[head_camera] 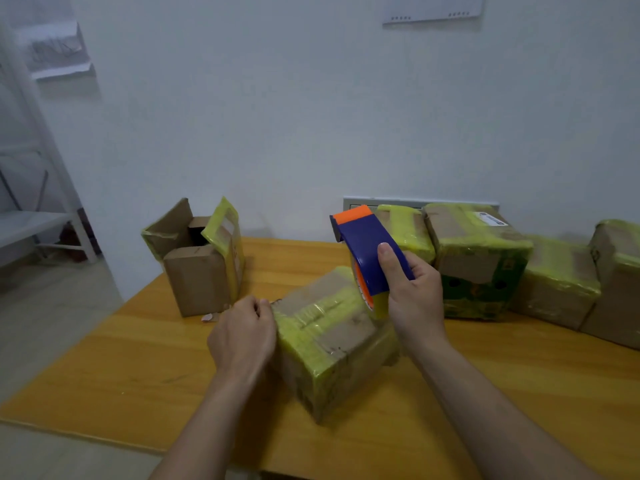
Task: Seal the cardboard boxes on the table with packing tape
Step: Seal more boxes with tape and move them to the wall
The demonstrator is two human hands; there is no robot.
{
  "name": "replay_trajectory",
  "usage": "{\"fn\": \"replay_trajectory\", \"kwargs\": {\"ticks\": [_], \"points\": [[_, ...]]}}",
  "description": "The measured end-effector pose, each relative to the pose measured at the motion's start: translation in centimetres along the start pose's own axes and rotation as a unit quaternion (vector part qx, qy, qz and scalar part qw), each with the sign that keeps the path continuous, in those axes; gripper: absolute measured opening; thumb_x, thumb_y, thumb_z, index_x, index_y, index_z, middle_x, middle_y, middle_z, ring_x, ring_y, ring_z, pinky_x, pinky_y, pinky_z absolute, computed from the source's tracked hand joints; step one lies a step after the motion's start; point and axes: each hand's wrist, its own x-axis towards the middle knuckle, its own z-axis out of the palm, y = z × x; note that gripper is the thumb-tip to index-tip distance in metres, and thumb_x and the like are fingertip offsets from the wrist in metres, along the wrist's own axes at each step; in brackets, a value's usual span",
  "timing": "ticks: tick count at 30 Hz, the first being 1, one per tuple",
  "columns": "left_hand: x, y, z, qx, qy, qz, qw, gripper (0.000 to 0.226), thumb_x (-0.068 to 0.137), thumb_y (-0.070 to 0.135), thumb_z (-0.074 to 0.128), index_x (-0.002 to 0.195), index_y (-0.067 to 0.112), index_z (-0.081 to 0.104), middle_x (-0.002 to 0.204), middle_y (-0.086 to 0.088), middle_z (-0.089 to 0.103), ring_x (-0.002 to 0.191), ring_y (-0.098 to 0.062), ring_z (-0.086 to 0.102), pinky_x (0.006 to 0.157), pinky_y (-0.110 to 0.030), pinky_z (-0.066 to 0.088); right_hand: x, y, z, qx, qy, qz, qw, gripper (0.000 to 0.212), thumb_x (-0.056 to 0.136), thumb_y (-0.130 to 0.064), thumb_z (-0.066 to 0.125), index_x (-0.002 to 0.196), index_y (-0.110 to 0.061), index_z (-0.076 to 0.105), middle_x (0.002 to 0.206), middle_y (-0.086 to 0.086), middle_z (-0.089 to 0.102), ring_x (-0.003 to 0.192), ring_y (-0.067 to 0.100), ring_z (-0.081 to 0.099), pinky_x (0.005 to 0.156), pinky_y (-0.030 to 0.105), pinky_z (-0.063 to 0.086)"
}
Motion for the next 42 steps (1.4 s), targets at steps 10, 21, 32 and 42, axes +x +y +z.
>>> {"fn": "replay_trajectory", "kwargs": {"ticks": [10, 21, 32, 42], "points": [[-1.1, -1.5, -4.5, -0.062, -0.077, 0.324, 0.941, 0.021, 0.091, 0.049, 0.072, 0.106, 0.036, 0.08, 0.104, 0.018, 0.064, 0.104, -0.006, 0.056, 0.084, -0.03, 0.048, -1.8, 2.1, 2.3, 0.002, 0.022, 0.031, 0.999, 0.032, 0.098, -0.046, 0.056, 0.093, -0.018, 0.07, 0.077, -0.005, 0.071, 0.068, 0.004, 0.062, 0.062, 0.019, 0.048], [-2.5, -3.1, -3.6, -0.16, -0.157, 0.412, 0.883, 0.024, 0.082, 0.043, 0.08, 0.106, 0.041, 0.081, 0.101, 0.024, 0.07, 0.098, -0.007, 0.057, 0.078, -0.019, 0.044, -0.6, 3.8, 3.3, -0.02, 0.052, -0.011, 0.998, 0.033, 0.098, -0.044, 0.057, 0.088, -0.014, 0.067, 0.076, -0.001, 0.07, 0.066, 0.006, 0.062, 0.058, 0.021, 0.048], [-3.2, 1.1, -3.6, -0.1, -0.238, 0.451, 0.854, 0.025, 0.081, 0.041, 0.083, 0.106, 0.037, 0.081, 0.109, 0.026, 0.068, 0.108, -0.005, 0.058, 0.087, -0.03, 0.052, 1.1, 3.8, 4.3, -0.021, 0.007, 0.003, 1.0, 0.037, 0.102, -0.039, 0.052, 0.107, -0.007, 0.069, 0.085, -0.002, 0.072, 0.07, -0.001, 0.065, 0.058, 0.012, 0.047], [-7.0, 1.8, -0.6, -0.155, -0.119, 0.367, 0.909, 0.031, 0.073, 0.064, 0.08, 0.084, 0.035, 0.072, 0.097, 0.025, 0.064, 0.103, -0.004, 0.058, 0.09, -0.037, 0.046, -0.1, 2.2, 0.8, -0.017, 0.108, -0.048, 0.993, 0.037, 0.102, -0.04, 0.053, 0.092, -0.006, 0.066, 0.082, 0.009, 0.07, 0.069, 0.013, 0.059, 0.06, 0.021, 0.047]]}}
